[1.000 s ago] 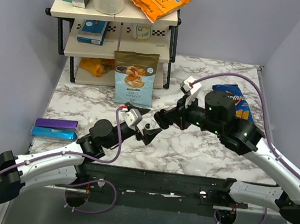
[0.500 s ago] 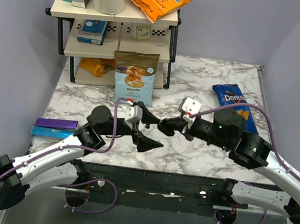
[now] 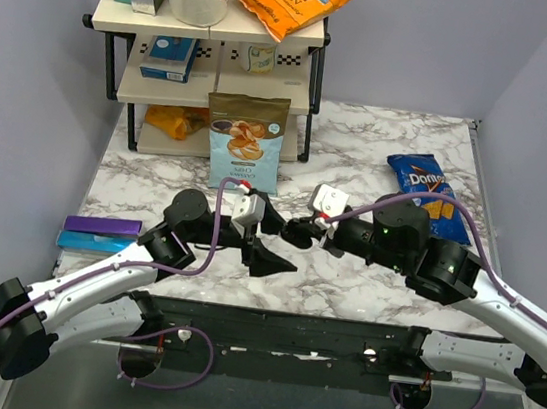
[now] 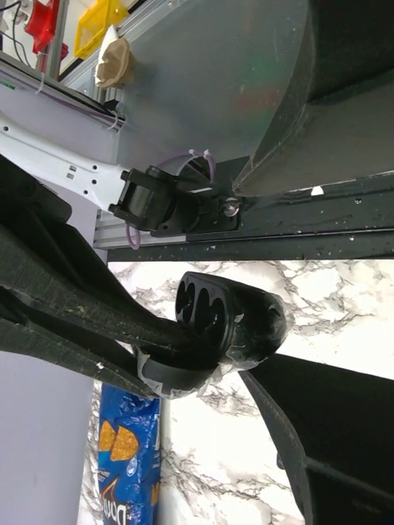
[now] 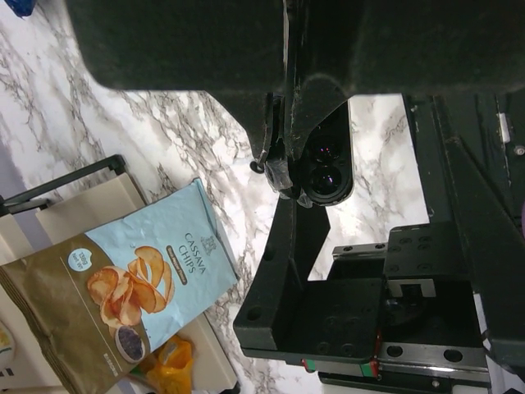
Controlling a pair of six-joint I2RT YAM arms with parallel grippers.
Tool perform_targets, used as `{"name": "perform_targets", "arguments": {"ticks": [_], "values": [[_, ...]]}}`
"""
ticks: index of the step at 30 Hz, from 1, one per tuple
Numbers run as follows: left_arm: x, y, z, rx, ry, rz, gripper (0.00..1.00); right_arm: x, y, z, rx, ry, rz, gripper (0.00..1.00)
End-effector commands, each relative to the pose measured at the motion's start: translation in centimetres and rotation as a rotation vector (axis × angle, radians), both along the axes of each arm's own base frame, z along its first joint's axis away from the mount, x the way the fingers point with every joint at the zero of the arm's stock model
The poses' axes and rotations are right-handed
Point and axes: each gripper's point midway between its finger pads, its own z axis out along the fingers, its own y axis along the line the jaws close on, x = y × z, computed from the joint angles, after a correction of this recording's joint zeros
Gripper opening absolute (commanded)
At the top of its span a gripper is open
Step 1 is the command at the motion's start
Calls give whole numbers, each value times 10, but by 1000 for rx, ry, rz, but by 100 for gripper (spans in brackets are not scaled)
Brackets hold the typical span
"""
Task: Insert the wireless bluetooth earbuds into the charging case
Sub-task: Adjust the charging case.
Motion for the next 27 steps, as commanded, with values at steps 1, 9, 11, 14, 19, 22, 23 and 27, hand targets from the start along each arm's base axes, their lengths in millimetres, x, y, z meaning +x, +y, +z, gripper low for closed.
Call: {"name": "perform_targets", "arguments": {"ticks": [1, 9, 11, 14, 19, 22, 23, 27], "values": [[7, 1, 15, -58, -30, 41, 73, 1, 1, 3, -6, -22, -6, 1], [15, 1, 12, -70, -13, 89, 66, 0, 4, 0, -15, -18, 1, 1], [16, 1, 14, -77, -20, 95, 65, 0, 5, -2, -19, -14, 2, 1], [16, 1, 14, -78, -23, 91, 62, 0, 5, -2, -22, -14, 1, 1], [15, -1, 10, -65, -13, 77, 40, 4, 3, -1, -20, -21, -21, 1], [15, -1, 9, -63, -9, 77, 21, 3, 4, -1, -18, -20, -20, 1], [15, -1, 9, -63, -6, 77, 17, 4, 3, -2, -21, -19, -23, 1], [15, 0, 6, -59, 4, 86, 2, 4, 4, 0, -10, -17, -26, 1]]}}
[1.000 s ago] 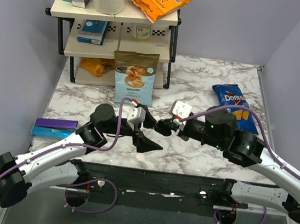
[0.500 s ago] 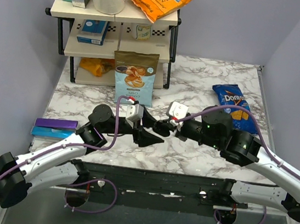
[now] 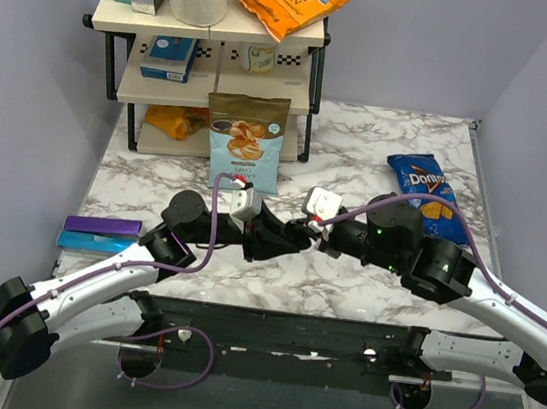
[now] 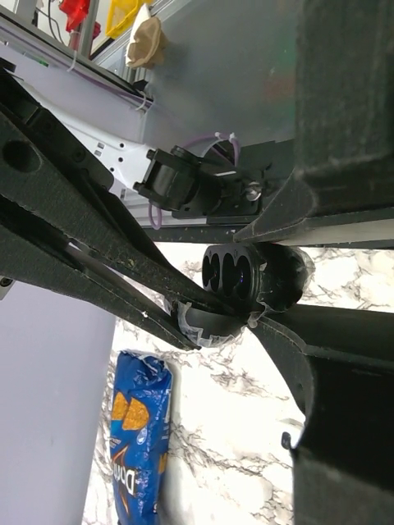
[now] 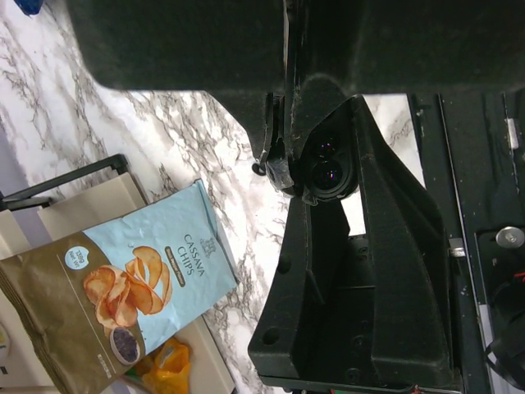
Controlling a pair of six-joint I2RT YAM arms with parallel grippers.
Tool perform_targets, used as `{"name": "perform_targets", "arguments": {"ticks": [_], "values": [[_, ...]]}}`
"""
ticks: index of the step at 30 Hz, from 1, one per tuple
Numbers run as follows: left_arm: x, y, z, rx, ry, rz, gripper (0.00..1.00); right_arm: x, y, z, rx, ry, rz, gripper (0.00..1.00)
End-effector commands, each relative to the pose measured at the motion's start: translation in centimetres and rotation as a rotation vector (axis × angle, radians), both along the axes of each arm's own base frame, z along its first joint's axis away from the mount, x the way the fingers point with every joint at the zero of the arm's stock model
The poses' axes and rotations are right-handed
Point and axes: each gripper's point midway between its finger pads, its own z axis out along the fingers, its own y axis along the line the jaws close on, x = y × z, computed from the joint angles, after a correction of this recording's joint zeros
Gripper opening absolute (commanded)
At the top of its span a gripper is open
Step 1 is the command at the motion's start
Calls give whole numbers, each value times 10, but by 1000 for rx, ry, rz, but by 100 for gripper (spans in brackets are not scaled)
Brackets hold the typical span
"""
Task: Insert the wireless bluetooth earbuds into the charging case
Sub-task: Adjust the charging case.
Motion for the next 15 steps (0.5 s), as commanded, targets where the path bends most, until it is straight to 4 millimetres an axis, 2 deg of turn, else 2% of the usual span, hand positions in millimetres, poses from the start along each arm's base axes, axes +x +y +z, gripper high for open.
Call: {"name": "perform_targets", "arguments": {"ticks": [1, 2, 3, 5, 6, 8, 9, 11, 12, 13, 14, 15], "values": [[2, 1, -1, -12, -12, 15, 0, 2, 0, 8, 26, -5, -24, 1], [4, 3, 0, -19, -11, 31, 0, 5, -1, 11, 44, -4, -49, 10], [5, 4, -4, -16, 3, 44, 0, 6, -2, 12, 64, 14, -71, 36], [9, 8, -1, -41, 0, 87, 0, 14, -6, 25, 132, 14, -143, 53], [10, 10, -7, -41, 23, 105, 0, 14, -9, 31, 185, 45, -178, 62], [11, 17, -3, -80, 18, 146, 0, 23, -17, 46, 274, 50, -255, 71], [17, 22, -11, -85, 41, 202, 0, 24, -21, 53, 336, 86, -292, 76], [19, 36, 0, -171, 43, 275, 0, 39, -33, 51, 392, 134, -380, 78], [26, 45, -10, -187, 71, 349, 0, 42, -34, 47, 439, 212, -414, 78], [28, 51, -12, -200, 76, 386, 0, 59, -45, 36, 444, 247, -481, 78], [25, 60, -5, -233, 56, 415, 0, 62, -43, 12, 419, 313, -485, 78], [25, 65, -13, -228, 59, 444, 0, 66, -43, -3, 432, 386, -512, 75]]}}
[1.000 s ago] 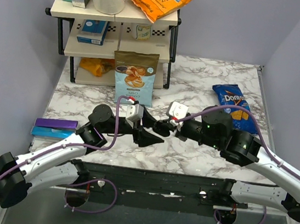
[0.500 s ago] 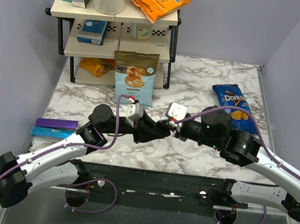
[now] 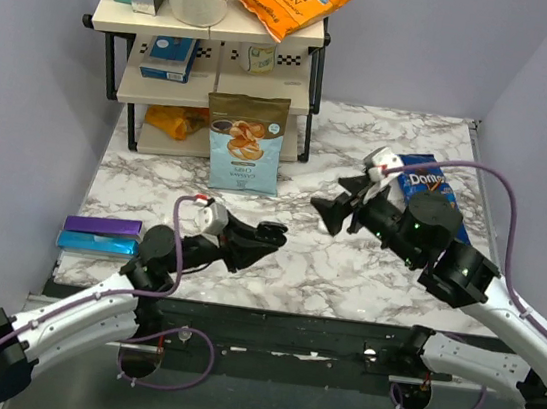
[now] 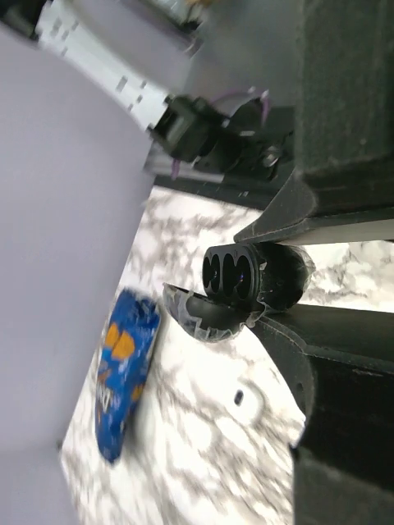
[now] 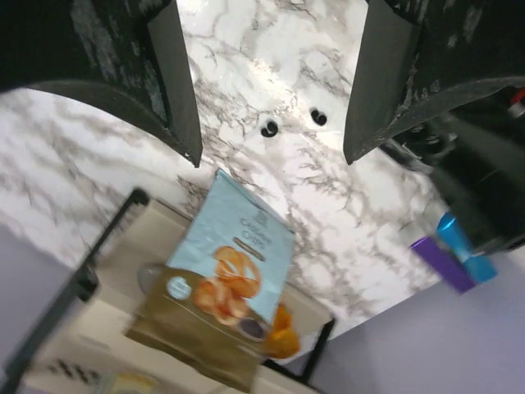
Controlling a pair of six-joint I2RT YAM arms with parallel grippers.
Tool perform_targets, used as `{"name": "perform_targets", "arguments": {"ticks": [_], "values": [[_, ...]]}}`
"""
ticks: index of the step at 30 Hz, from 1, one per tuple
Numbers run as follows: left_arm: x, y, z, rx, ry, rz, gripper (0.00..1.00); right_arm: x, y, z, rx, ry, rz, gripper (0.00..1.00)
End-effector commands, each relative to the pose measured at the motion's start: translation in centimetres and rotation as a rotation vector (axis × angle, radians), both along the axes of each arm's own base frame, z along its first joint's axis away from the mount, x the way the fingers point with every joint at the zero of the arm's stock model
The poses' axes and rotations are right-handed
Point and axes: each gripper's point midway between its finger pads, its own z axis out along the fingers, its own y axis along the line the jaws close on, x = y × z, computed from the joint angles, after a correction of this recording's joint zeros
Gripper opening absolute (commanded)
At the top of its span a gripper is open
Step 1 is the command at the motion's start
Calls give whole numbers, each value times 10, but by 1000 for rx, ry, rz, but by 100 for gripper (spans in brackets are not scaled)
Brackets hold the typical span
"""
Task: Insert the wireless bluetooth earbuds into the charging case
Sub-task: Adjust the charging case, then pick up the earbud from the center of the board.
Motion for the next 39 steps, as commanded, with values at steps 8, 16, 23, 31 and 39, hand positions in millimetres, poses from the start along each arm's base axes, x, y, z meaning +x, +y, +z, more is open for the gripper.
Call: {"name": "perform_targets", "arguments": {"ticks": [8, 16, 23, 31, 39], "values": [[20, 77, 25, -202, -29, 443, 0, 31, 31, -192, -59, 584, -46, 51], [21, 89, 28, -177, -26, 491, 0, 4, 84, -235, -186, 584, 177, 60], [21, 97, 29, -194, -5, 519, 0, 4, 110, -249, -259, 535, 297, 63], [21, 104, 32, -201, 6, 543, 0, 24, 124, -272, -344, 478, 312, 61], [18, 106, 37, -193, -3, 538, 0, 33, 136, -288, -393, 452, 344, 56]]}}
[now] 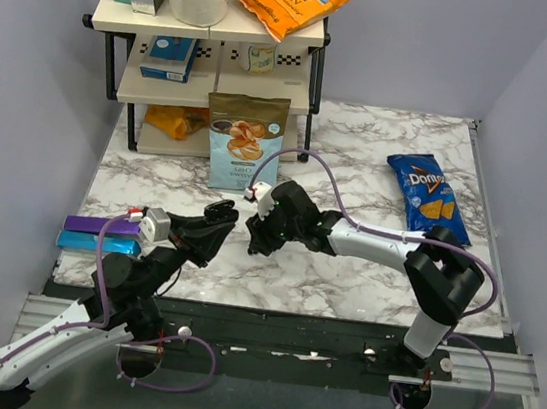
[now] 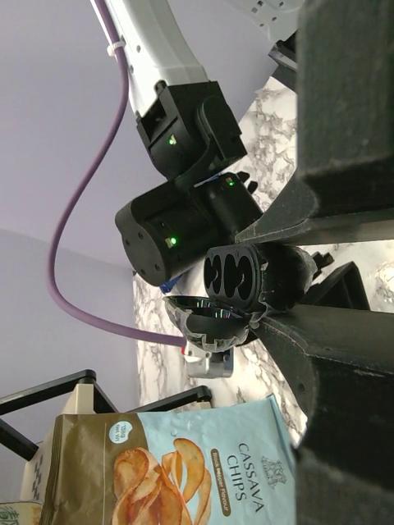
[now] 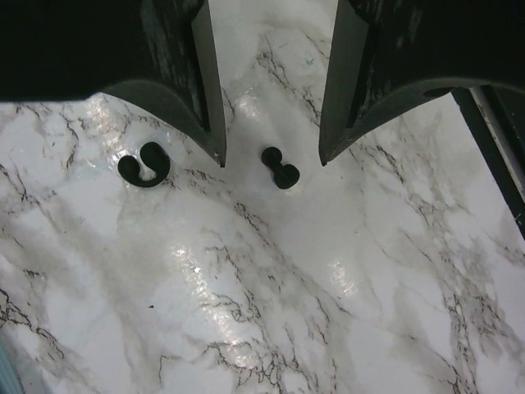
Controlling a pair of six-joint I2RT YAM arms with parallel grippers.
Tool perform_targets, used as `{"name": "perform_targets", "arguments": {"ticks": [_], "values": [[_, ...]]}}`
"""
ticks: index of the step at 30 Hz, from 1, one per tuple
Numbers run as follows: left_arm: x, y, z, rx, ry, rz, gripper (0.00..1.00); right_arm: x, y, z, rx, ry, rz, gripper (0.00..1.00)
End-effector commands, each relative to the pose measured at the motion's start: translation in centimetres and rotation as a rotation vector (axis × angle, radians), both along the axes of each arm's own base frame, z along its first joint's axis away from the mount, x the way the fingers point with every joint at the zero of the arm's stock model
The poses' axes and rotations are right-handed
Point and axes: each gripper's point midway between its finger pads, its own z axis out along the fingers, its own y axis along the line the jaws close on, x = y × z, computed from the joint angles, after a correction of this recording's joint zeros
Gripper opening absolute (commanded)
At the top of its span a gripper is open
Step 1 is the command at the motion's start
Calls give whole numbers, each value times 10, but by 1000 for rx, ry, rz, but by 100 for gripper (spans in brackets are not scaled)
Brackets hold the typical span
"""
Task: Insert the wireless bluetooth earbuds into the charging case
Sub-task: Pick up the earbud from the center of the board.
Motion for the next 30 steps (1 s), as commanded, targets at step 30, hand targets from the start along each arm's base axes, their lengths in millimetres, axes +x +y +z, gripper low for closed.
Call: {"name": "perform_targets", "arguments": {"ticks": [30], "values": [[-2, 3, 5, -7, 8, -1, 0, -2, 16, -32, -40, 16, 100, 41]]}}
